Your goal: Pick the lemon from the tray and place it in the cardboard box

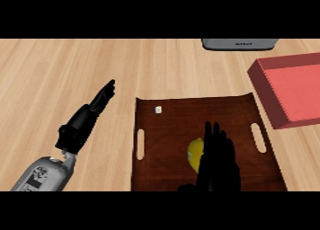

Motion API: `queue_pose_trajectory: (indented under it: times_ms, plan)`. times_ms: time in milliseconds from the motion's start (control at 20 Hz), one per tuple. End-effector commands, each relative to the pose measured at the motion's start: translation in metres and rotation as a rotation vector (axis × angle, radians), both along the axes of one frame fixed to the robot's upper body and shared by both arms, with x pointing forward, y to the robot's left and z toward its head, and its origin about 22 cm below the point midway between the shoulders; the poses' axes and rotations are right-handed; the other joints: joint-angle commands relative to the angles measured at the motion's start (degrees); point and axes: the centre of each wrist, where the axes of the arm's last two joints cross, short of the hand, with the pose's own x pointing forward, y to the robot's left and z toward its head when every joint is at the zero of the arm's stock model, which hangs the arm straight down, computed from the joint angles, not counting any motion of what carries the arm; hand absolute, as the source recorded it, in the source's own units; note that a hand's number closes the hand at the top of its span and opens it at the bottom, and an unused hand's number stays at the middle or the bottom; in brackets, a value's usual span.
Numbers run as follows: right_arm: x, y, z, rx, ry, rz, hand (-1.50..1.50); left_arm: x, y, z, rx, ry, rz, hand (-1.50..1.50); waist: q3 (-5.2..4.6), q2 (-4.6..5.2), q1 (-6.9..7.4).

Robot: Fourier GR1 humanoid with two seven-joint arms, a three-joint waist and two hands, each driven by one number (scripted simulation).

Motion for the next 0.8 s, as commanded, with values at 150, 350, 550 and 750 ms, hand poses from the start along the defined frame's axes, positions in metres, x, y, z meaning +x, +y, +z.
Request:
queue_pose_trajectory:
  times_ms: [150,350,550,750]
  plan:
    - [0.009,0.008,-0.002,-0.022,0.102,-0.198,-1.50,0.003,0.008,-0.001,-0.014,-0.008,-0.012,0.00,0.08,0.07,0.41]
    - [-0.006,0.019,-0.002,-0.042,0.071,-0.166,-1.50,-0.003,-0.018,0.002,0.001,0.000,-0.004,0.00,0.08,-0.15,0.15]
    - [0.022,0.018,-0.018,-0.059,0.112,-0.186,-1.50,-0.004,-0.001,-0.006,0.002,-0.009,-0.021,0.00,0.08,0.16,0.95]
    - [0.015,0.008,-0.017,-0.036,0.139,-0.177,-1.50,0.005,-0.009,-0.002,-0.003,-0.014,-0.001,0.00,0.11,0.03,0.12]
